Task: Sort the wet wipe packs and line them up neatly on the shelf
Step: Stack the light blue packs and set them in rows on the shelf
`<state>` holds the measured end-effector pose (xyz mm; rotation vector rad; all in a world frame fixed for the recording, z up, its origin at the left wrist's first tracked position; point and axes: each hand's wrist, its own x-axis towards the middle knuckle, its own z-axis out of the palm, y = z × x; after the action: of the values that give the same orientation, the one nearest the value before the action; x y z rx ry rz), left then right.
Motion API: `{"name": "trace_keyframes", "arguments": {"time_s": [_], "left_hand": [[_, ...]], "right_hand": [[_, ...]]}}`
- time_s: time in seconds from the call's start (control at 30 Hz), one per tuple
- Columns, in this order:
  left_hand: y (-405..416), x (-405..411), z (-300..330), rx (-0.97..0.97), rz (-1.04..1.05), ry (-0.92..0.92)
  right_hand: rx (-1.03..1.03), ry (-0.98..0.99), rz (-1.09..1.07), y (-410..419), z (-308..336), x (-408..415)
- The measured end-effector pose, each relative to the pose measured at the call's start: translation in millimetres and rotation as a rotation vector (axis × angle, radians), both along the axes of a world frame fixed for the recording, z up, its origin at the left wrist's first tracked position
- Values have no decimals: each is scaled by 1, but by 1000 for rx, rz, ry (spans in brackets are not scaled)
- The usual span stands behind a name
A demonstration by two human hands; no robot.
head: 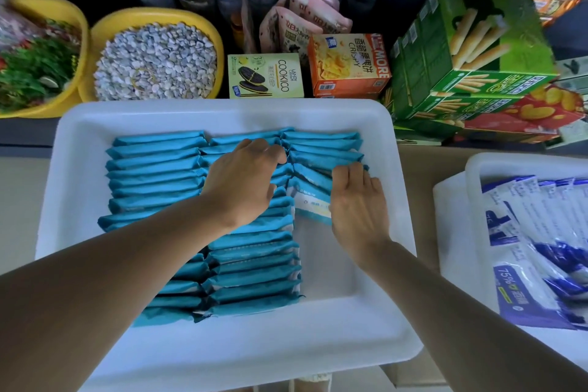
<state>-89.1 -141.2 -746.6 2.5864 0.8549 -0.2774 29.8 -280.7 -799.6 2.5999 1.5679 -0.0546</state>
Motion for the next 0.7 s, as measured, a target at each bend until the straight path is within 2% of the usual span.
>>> {"name": "trace_keyframes", "arguments": {"time_s": [0.13, 0.2, 0.33, 0.47, 0.6, 0.7], "left_hand": [[0, 2, 2, 0, -5, -6], [0, 4, 3, 0, -4, -14], [-1, 12, 5, 18, 1, -39], [-4, 26, 3, 63, 17, -59], [-9, 42, -5, 76, -33, -36], [-13, 50, -15, 132, -88, -27]], "right_hand": [[-167, 44, -26, -6, 0, -6], [-160, 65, -13, -7, 6, -8], [-44, 119, -25, -15, 46, -3], [46, 183, -156, -17, 97, 22], [267, 290, -296, -23, 106, 54], [347, 354, -361, -31, 103, 71]]}}
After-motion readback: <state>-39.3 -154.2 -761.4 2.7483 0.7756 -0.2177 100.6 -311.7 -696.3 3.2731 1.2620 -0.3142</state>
